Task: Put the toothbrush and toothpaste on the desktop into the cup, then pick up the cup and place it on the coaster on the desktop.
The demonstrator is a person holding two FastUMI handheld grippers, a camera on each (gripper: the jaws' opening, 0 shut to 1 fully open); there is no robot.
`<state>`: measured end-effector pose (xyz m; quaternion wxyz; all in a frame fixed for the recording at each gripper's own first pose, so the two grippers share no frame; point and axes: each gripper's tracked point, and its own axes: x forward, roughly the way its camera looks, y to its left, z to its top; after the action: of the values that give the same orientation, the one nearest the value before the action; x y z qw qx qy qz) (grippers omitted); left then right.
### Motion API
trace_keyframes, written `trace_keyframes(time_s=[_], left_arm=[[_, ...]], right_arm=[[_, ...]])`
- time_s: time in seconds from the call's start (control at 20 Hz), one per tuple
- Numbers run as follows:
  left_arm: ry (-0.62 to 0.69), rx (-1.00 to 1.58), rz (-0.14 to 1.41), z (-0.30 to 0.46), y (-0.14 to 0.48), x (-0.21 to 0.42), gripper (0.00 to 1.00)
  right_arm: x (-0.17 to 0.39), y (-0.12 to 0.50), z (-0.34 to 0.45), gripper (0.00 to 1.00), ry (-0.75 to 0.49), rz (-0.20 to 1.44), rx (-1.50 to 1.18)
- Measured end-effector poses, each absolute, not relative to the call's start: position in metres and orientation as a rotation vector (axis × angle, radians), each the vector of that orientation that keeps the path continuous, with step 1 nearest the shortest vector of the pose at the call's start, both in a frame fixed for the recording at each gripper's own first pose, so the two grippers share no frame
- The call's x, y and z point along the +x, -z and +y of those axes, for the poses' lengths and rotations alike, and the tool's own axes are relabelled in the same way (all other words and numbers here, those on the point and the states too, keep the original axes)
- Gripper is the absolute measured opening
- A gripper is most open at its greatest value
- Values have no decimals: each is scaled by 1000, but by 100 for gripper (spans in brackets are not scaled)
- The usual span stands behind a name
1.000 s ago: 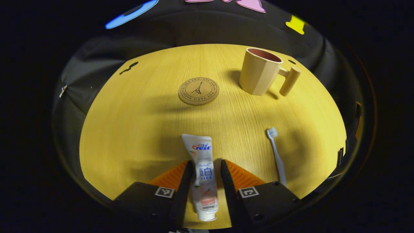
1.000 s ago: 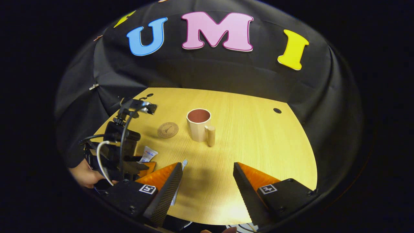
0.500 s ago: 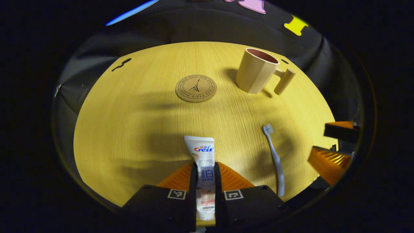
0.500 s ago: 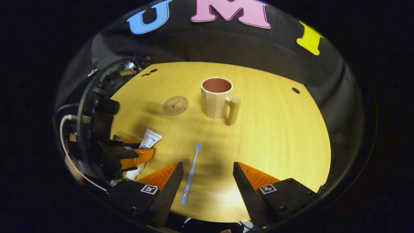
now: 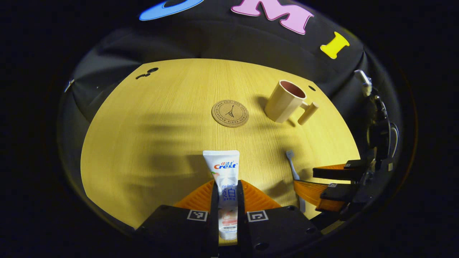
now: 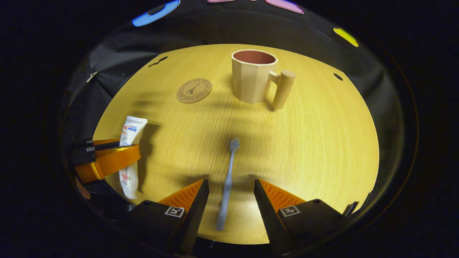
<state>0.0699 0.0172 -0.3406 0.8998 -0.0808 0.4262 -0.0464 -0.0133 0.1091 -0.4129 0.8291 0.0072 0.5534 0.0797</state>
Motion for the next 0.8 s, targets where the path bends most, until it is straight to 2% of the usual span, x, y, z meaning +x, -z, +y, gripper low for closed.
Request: trace_keyframes(time_s=[0.05,0.1,0.15,0.25,0.3,0.35,0.4,0.45,0.5,0.6,0.65,0.7,0.75,0.8], left_arm=[[95,-173,882,19,341,68,30],[93,-176,881,21,341,66,26],[89,-178,882,24,341,64,25],[86,-176,880,30,341,61,25],[81,-171,881,33,341,60,25],[80,-169,880,34,340,59,25],[79,-169,877,35,339,58,25],[78,-170,877,36,340,57,25],[76,-173,877,37,339,56,25],[71,-178,879,37,340,54,25],[70,-180,881,37,341,52,25],[69,-181,882,37,341,52,25],[68,-181,881,36,342,51,21],[69,-183,879,35,341,50,21]], right_arm=[[-13,416,111,80,-166,1185,11],[-14,419,112,80,-162,1197,4],[-15,422,113,79,-161,1211,-3],[-17,427,114,70,-153,1229,-14],[-17,428,114,57,-147,1231,-24],[-17,430,113,57,-145,1235,-36],[-16,430,117,53,-151,1232,-29],[-15,430,117,56,-145,1231,-32],[-14,433,118,55,-145,1235,-27],[-15,429,120,45,-140,1250,-17],[-16,430,119,35,-137,1250,-15],[-16,429,117,21,-132,1249,-7],[-17,429,117,16,-122,1247,5],[-17,430,116,12,-115,1244,13]])
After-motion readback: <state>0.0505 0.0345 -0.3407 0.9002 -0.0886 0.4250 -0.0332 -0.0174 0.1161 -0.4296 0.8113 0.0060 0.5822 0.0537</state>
